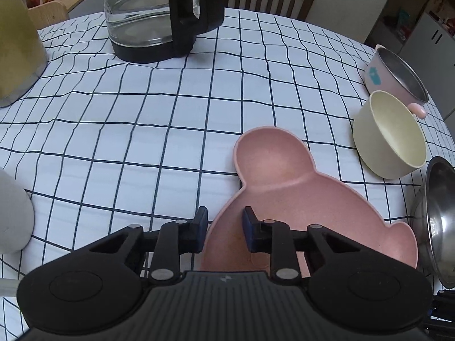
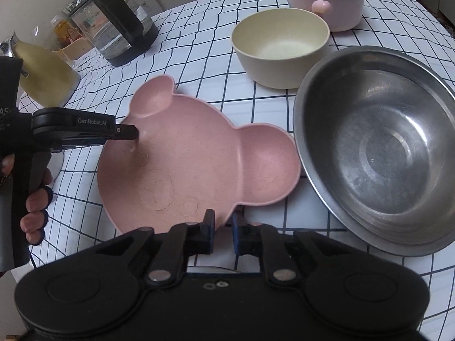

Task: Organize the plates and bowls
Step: 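Close both grippers on the pink plate rim, then lift the pink plate with both grippers and carry it over the white plates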

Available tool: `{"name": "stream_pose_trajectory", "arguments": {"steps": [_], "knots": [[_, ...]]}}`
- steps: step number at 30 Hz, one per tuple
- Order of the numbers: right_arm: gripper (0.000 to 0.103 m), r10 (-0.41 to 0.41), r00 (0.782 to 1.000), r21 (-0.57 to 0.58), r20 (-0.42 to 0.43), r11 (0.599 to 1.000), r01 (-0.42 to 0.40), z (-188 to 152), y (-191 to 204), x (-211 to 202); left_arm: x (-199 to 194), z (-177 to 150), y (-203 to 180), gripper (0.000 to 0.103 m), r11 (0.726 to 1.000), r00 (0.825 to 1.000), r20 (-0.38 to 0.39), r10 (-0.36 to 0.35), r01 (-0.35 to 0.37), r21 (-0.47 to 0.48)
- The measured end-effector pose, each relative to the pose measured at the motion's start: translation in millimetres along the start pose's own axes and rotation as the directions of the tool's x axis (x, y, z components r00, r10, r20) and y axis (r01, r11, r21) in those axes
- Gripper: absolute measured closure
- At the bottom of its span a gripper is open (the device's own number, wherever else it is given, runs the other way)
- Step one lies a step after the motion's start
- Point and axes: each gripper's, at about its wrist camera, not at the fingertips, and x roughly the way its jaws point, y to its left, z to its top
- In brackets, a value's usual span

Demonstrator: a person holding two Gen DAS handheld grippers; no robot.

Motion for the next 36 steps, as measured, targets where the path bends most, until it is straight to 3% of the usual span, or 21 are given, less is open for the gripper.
{"name": "stream_pose_trajectory", "arguments": {"steps": [9,18,22,27,36], "knots": [[0.091,0.006,0.999,-0.029,0.049,1.0,-0.005,2.2,8.4,-11.7,-35.8,-4.1,7.6,0.082,1.0,0.998,0.054,0.014,-0.013,-0.019],[0.091,0.039,0.997,-0.087,0.073,0.996,-0.032,-1.5,16.3,-51.1,-95.4,-24.8,3.8,0.082,0.999,0.996,0.091,-0.005,0.009,-0.045],[0.091,0.055,0.997,-0.088,0.06,0.995,-0.05,-9.1,11.7,-72.0,-120.9,-43.5,-7.8,0.082,0.999,0.994,0.112,-0.014,0.017,-0.028],[0.092,0.052,0.997,-0.13,0.049,0.99,-0.045,-22.4,2.5,-97.4,-146.5,-76.2,-26.6,0.082,0.997,0.988,0.133,-0.078,0.079,-0.001],[0.092,0.007,0.999,-0.152,0.048,0.988,0.0,-57.6,-26.4,-125.4,-157.1,-136.4,-54.6,0.082,0.992,0.987,0.103,-0.125,0.124,0.025]]}}
